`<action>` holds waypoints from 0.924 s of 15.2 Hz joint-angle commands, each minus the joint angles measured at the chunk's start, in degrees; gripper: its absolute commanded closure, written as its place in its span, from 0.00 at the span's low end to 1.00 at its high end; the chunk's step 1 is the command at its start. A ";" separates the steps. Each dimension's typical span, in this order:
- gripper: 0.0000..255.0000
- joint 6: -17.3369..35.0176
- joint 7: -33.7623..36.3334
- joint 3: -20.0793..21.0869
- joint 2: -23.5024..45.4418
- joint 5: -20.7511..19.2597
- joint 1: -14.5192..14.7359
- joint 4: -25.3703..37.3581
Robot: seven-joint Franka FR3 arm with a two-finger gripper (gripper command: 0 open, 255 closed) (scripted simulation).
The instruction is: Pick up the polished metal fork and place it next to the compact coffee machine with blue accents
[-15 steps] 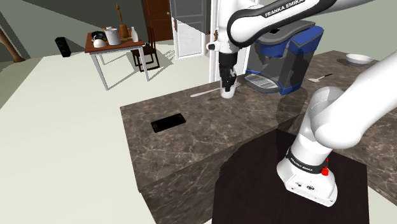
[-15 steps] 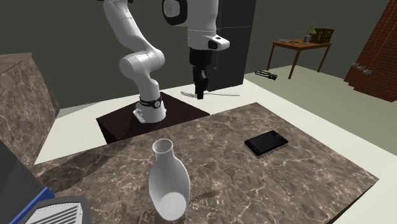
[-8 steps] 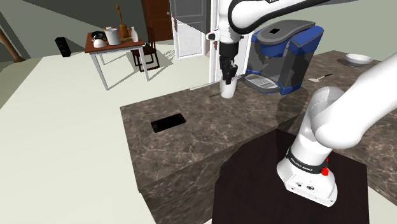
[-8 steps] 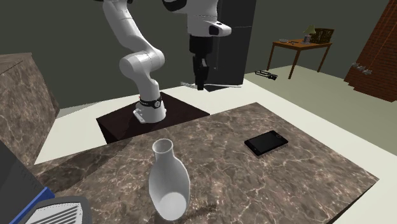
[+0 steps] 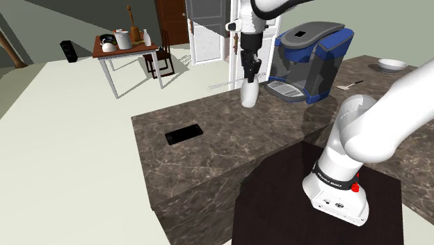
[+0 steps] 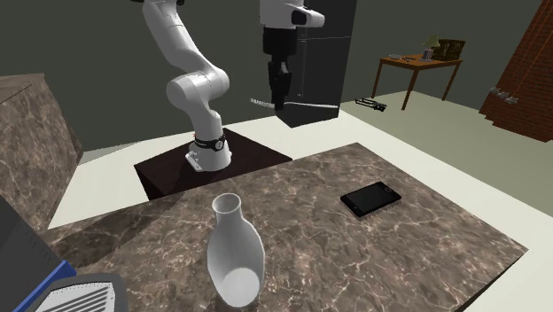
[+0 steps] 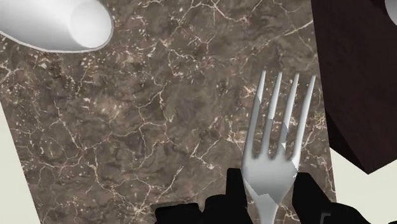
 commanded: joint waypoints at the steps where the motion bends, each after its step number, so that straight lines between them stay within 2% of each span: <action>1: 1.00 -1.83 -0.09 0.14 -0.14 0.11 0.04 1.67; 14: 1.00 -11.59 -0.71 0.75 1.08 0.73 0.33 12.65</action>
